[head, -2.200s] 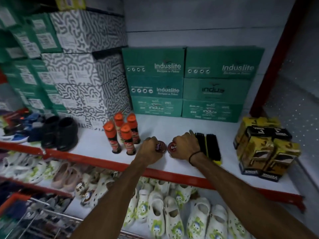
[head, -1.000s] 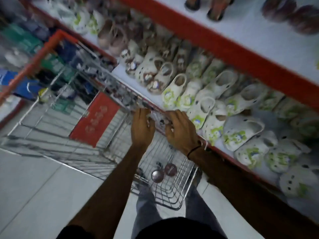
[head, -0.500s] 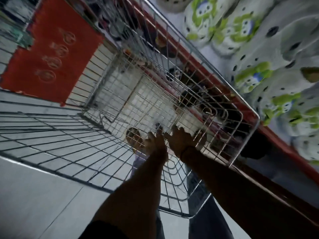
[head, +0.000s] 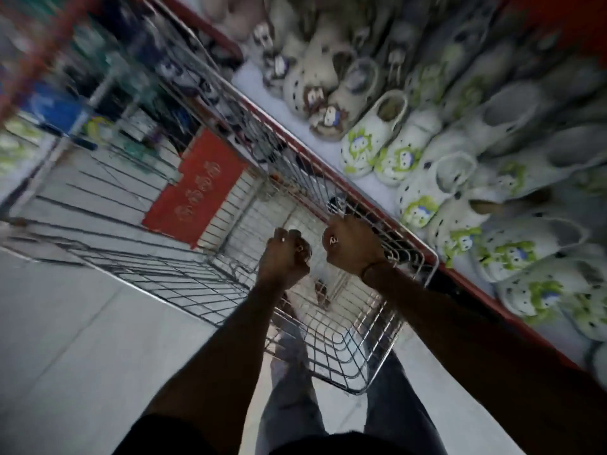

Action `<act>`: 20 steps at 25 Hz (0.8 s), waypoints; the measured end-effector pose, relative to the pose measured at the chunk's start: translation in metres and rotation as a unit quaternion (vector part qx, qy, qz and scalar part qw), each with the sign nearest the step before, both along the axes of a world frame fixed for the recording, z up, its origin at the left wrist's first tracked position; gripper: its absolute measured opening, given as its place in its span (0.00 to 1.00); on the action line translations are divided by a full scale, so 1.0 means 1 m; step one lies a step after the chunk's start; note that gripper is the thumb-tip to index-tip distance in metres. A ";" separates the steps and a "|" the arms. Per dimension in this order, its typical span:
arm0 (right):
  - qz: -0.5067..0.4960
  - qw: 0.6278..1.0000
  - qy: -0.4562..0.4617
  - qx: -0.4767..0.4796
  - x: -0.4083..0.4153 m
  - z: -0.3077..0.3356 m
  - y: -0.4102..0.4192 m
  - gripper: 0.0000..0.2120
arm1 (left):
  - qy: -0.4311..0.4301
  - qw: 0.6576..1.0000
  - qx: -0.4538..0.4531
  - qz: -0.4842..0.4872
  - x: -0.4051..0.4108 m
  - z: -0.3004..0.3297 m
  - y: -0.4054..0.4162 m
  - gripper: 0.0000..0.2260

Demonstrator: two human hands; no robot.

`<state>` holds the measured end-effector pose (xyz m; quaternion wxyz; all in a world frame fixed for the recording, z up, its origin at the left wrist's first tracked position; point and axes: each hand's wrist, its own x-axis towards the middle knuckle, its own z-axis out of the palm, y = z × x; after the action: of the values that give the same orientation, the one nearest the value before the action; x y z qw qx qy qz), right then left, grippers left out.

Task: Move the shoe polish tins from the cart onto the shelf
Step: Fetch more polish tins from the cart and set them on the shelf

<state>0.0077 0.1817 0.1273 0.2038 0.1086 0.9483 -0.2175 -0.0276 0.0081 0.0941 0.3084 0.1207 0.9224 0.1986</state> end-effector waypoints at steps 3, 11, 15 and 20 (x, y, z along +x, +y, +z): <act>-0.049 0.991 0.118 -0.042 -0.033 0.093 0.010 0.26 | 0.077 0.988 0.128 0.047 -0.046 0.087 0.000 0.27; -0.136 0.894 0.427 -0.024 -0.027 0.303 0.072 0.32 | 0.321 0.865 0.385 -0.034 -0.098 0.284 0.057 0.24; -0.214 0.859 0.460 0.074 0.011 0.349 0.135 0.30 | 0.360 0.811 0.446 -0.115 -0.086 0.330 0.131 0.25; -0.283 0.884 0.336 0.161 0.041 0.368 0.200 0.28 | 0.294 0.837 0.406 -0.218 -0.070 0.354 0.236 0.21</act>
<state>0.0490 0.3818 0.4956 -0.2170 0.3238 0.9111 -0.1339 -0.0972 0.2437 0.4482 -0.0191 0.4857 0.7561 0.4382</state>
